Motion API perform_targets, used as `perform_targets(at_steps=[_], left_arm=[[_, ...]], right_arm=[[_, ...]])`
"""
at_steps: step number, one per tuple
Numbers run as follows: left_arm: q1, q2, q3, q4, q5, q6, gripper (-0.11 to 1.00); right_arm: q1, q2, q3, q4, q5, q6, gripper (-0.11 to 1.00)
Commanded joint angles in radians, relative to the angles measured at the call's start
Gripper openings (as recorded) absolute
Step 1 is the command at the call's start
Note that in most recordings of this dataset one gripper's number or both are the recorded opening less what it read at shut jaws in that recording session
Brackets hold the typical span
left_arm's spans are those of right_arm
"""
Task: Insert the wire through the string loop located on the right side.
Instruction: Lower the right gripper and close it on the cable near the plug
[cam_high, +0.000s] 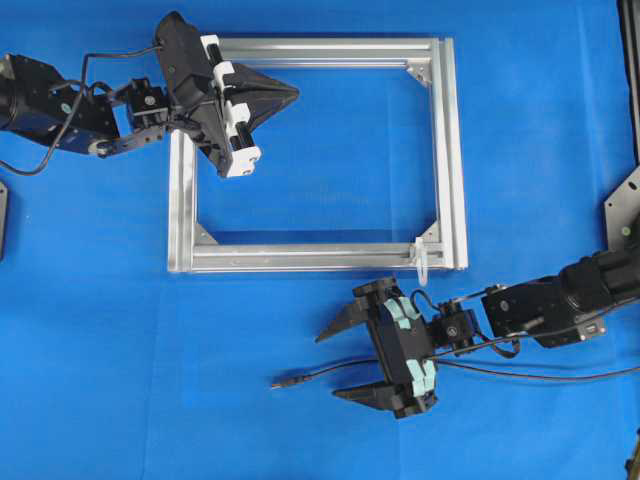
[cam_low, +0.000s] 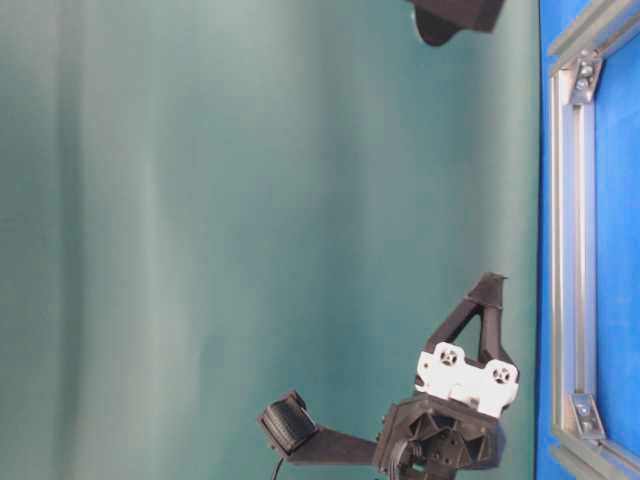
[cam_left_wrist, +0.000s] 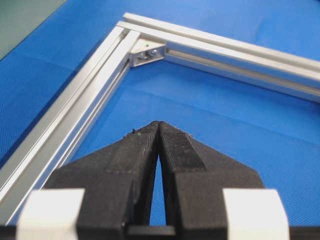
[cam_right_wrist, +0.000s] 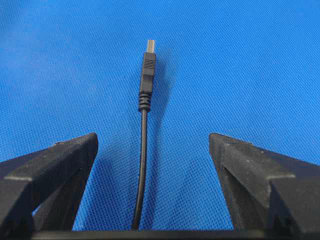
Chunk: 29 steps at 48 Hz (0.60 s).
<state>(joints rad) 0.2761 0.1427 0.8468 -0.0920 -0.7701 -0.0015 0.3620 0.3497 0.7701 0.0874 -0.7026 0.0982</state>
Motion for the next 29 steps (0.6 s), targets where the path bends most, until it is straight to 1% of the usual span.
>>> perform_targets(at_steps=[1, 4, 9, 13, 15, 18, 22, 26, 29], left_arm=[[-0.002, -0.032, -0.008, 0.005, -0.009, 0.002, 0.00], [-0.002, -0.032, -0.008, 0.005, -0.009, 0.000, 0.00], [-0.002, -0.032, -0.008, 0.005, -0.009, 0.000, 0.00], [-0.002, -0.032, -0.009, 0.005, -0.009, 0.000, 0.00], [-0.002, -0.032, -0.009, 0.005, -0.009, 0.000, 0.00], [-0.002, -0.032, -0.009, 0.005, -0.009, 0.000, 0.00], [-0.002, -0.032, -0.011, 0.005, -0.009, 0.000, 0.00], [-0.002, -0.032, -0.011, 0.005, -0.009, 0.002, 0.00], [-0.002, -0.032, -0.009, 0.005, -0.009, 0.000, 0.00]], right_arm=[[0.005, -0.014, -0.017, 0.005, -0.008, 0.002, 0.83], [0.003, -0.009, -0.021, 0.006, -0.005, 0.002, 0.80], [0.005, 0.000, -0.028, 0.008, -0.005, 0.002, 0.72], [0.003, 0.003, -0.028, 0.008, -0.005, -0.002, 0.63], [0.003, 0.003, -0.025, 0.006, -0.006, -0.006, 0.54], [0.003, 0.002, -0.021, 0.006, -0.009, -0.009, 0.36], [0.000, 0.002, -0.021, 0.005, -0.012, -0.009, 0.16], [0.000, 0.002, -0.025, 0.003, -0.012, -0.009, 0.02], [-0.002, 0.003, -0.025, 0.002, -0.012, -0.009, -0.03]])
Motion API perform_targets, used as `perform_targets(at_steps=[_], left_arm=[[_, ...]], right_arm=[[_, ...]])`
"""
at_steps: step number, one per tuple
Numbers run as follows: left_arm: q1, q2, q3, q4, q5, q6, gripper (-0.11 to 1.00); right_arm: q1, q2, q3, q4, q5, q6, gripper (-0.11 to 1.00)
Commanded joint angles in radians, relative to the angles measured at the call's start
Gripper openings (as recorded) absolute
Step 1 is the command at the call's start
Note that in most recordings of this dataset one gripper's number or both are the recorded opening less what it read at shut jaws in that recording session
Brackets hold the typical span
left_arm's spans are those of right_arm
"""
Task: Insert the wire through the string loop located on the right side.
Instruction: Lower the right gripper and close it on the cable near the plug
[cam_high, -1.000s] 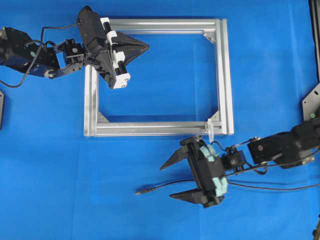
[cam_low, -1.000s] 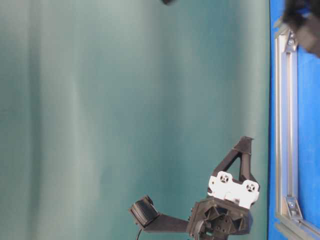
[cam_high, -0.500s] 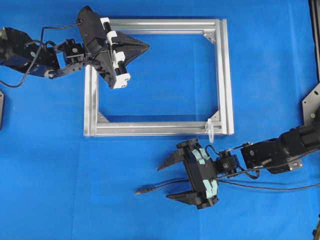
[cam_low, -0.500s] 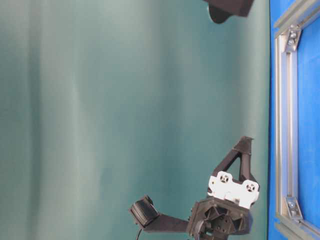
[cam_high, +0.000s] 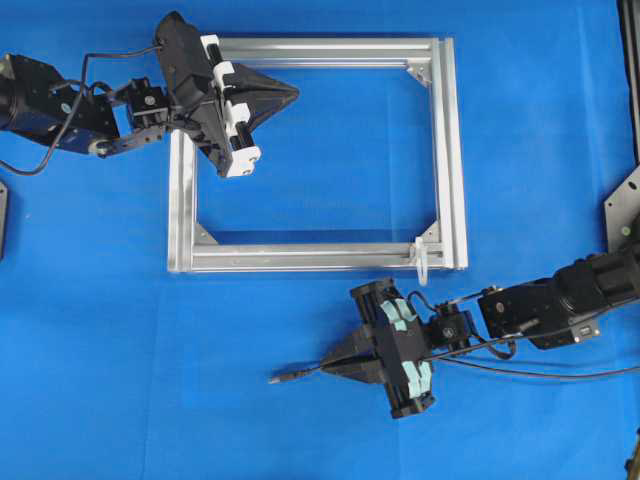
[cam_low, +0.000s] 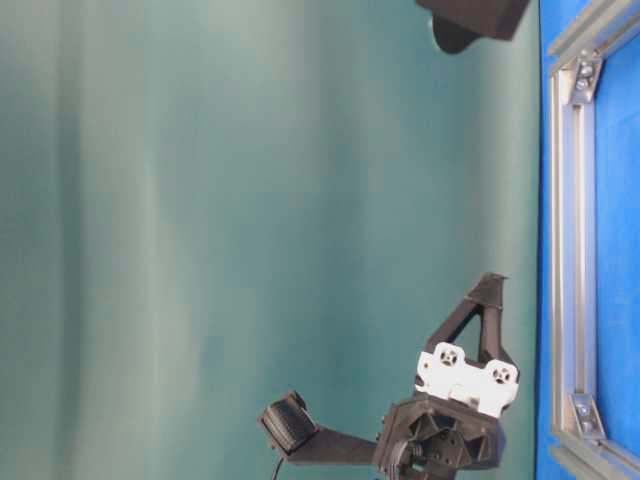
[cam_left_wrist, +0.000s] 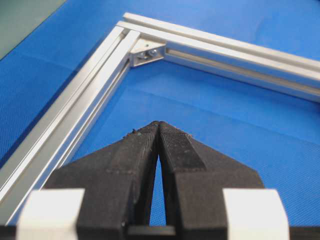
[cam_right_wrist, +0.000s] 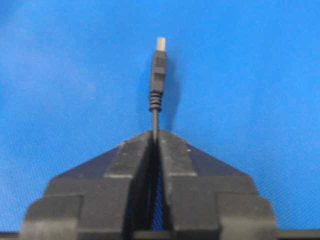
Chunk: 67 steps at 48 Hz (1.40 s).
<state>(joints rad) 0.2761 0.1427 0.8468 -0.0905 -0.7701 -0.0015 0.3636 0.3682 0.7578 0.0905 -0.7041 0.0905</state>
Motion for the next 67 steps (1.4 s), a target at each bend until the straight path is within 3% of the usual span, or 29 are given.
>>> perform_targets(at_steps=[1, 24, 42, 67], left_arm=[[-0.002, -0.032, -0.009, 0.005, -0.009, 0.000, 0.00], [-0.002, -0.032, -0.009, 0.003, -0.009, -0.002, 0.00], [-0.002, -0.032, -0.009, 0.003, -0.008, -0.005, 0.00], [-0.003, -0.032, -0.009, 0.003, -0.008, -0.006, 0.00]], right_arm=[[-0.002, -0.015, -0.012, -0.002, -0.011, -0.002, -0.04], [0.002, -0.075, -0.014, -0.002, 0.006, 0.006, -0.04], [0.002, -0.227, -0.038, -0.003, 0.209, 0.000, -0.04], [0.003, -0.227, -0.041, -0.003, 0.212, 0.000, -0.04]])
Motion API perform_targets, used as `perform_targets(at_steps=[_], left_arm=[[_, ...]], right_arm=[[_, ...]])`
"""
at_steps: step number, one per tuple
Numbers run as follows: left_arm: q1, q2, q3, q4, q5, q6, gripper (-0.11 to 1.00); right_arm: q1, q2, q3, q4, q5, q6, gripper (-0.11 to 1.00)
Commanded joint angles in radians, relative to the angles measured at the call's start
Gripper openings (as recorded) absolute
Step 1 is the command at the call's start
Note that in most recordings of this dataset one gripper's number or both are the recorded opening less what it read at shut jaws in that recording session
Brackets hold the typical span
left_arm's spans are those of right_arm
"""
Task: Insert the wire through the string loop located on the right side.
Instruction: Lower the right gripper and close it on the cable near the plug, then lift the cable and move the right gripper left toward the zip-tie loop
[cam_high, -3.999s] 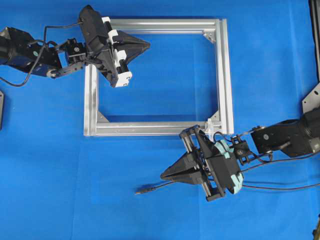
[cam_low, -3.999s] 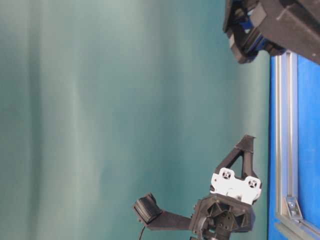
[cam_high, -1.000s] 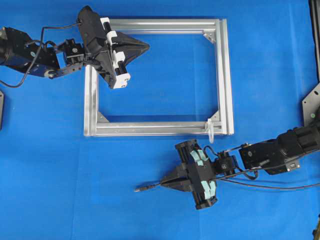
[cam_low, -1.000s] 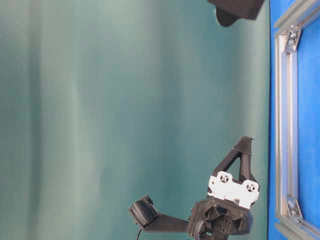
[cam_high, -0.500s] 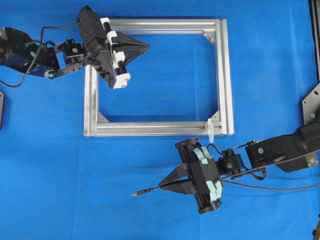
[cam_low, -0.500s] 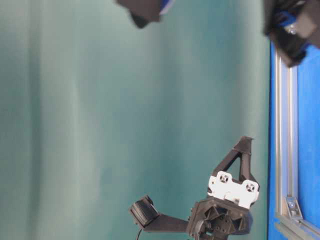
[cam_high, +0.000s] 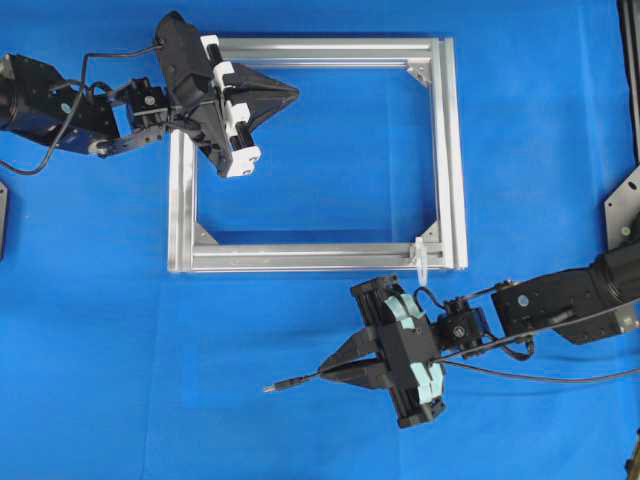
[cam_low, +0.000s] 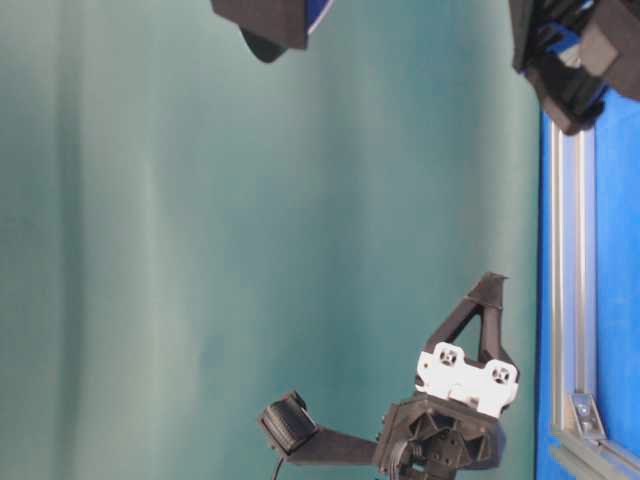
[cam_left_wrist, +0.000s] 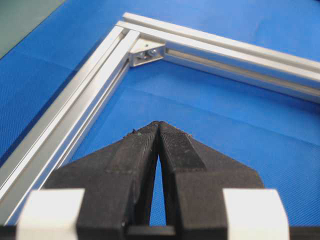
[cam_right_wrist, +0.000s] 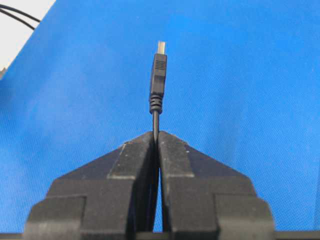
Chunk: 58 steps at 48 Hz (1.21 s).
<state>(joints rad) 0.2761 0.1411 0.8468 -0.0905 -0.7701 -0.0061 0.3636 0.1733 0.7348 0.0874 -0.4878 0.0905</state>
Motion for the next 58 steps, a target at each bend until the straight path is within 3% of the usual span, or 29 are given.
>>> perform_targets(at_steps=[1, 58], left_arm=[[-0.002, -0.031, -0.009, 0.003, -0.008, -0.002, 0.00], [-0.008, -0.031, -0.009, 0.003, -0.009, -0.006, 0.00]], right_arm=[[0.002, -0.031, -0.018, 0.000, -0.005, 0.000, -0.04], [0.003, -0.040, -0.002, 0.002, 0.000, 0.000, -0.04]])
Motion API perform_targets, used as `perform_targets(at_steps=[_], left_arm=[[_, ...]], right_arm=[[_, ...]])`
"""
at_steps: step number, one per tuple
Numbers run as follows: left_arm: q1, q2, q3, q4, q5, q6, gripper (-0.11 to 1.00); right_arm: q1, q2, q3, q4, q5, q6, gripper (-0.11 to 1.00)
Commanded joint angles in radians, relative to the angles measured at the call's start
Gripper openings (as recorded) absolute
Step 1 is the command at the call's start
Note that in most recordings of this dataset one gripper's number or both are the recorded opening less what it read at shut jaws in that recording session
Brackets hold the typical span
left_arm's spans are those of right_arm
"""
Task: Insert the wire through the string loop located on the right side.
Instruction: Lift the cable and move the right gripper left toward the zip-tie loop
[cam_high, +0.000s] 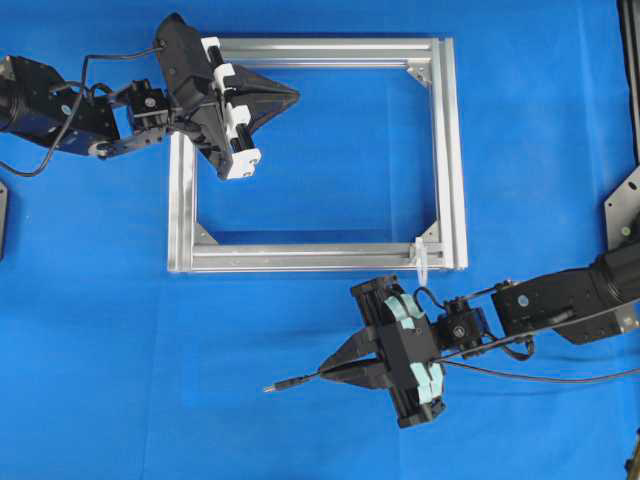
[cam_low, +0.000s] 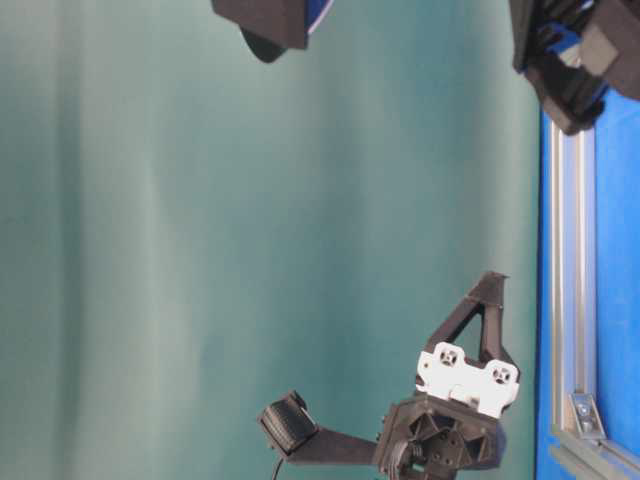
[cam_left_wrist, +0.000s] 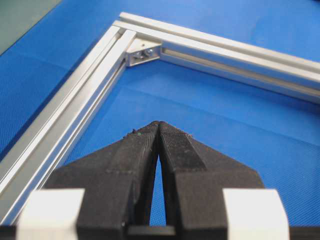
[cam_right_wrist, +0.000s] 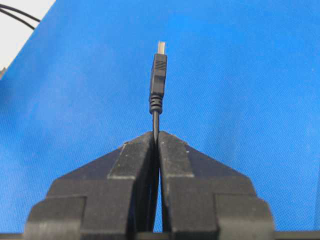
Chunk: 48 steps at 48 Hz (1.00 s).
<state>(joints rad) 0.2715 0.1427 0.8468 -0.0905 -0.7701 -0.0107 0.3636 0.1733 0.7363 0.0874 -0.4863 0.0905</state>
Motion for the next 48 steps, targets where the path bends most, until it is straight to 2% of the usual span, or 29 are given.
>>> perform_targets(at_steps=[1, 10, 32, 39, 48], left_arm=[[-0.003, -0.034, -0.009, 0.003, -0.008, -0.002, 0.00], [-0.006, -0.032, -0.009, 0.003, -0.009, -0.002, 0.00], [-0.006, -0.032, -0.011, 0.003, -0.012, -0.002, 0.00], [-0.006, -0.032, -0.009, 0.003, -0.014, -0.002, 0.00], [-0.006, -0.032, -0.012, 0.003, -0.014, -0.003, 0.00]], right_arm=[[0.003, -0.043, 0.005, 0.002, -0.002, 0.002, -0.04], [0.011, -0.101, 0.095, 0.021, -0.011, 0.008, -0.04], [0.046, -0.411, 0.453, 0.120, -0.006, 0.008, -0.04], [0.046, -0.535, 0.552, 0.127, 0.029, 0.008, -0.04], [0.046, -0.678, 0.632, 0.129, 0.109, 0.008, -0.04]])
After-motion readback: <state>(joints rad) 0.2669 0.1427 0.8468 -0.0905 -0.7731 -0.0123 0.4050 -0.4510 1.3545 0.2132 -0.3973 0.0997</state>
